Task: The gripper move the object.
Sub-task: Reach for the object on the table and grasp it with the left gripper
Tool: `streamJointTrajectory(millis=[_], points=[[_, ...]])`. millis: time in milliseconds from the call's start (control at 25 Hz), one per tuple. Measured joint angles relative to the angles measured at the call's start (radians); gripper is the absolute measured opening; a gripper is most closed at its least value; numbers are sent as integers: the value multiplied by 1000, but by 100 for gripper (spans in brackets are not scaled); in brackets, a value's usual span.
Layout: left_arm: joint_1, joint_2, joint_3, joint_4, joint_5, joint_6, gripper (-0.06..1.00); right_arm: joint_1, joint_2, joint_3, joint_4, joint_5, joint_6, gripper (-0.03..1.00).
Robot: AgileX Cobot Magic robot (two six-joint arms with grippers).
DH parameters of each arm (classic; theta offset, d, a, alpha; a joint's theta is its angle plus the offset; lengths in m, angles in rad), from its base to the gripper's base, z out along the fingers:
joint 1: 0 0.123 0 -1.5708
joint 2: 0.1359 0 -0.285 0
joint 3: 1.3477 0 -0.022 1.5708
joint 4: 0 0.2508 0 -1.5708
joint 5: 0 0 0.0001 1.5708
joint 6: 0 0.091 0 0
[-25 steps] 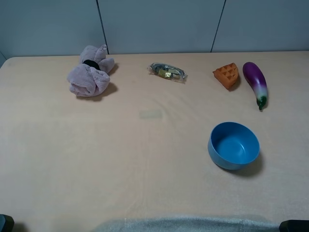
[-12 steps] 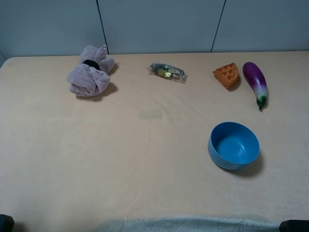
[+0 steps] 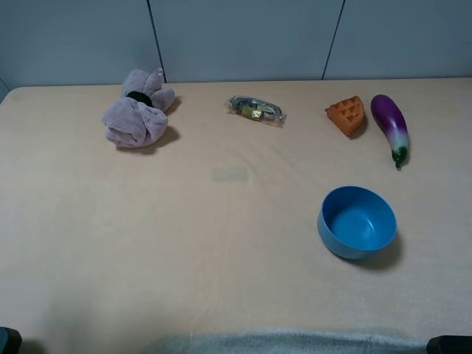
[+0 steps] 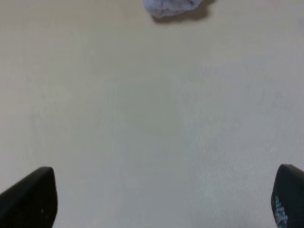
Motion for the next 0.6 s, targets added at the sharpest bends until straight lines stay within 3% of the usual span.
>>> streamJointTrajectory(millis=[360, 600], points=[[-2, 36, -4, -8, 13, 0, 87, 0, 0, 0, 0, 0, 0, 69], [-70, 155, -49, -17, 15, 0, 87, 0, 0, 0, 0, 0, 0, 69]])
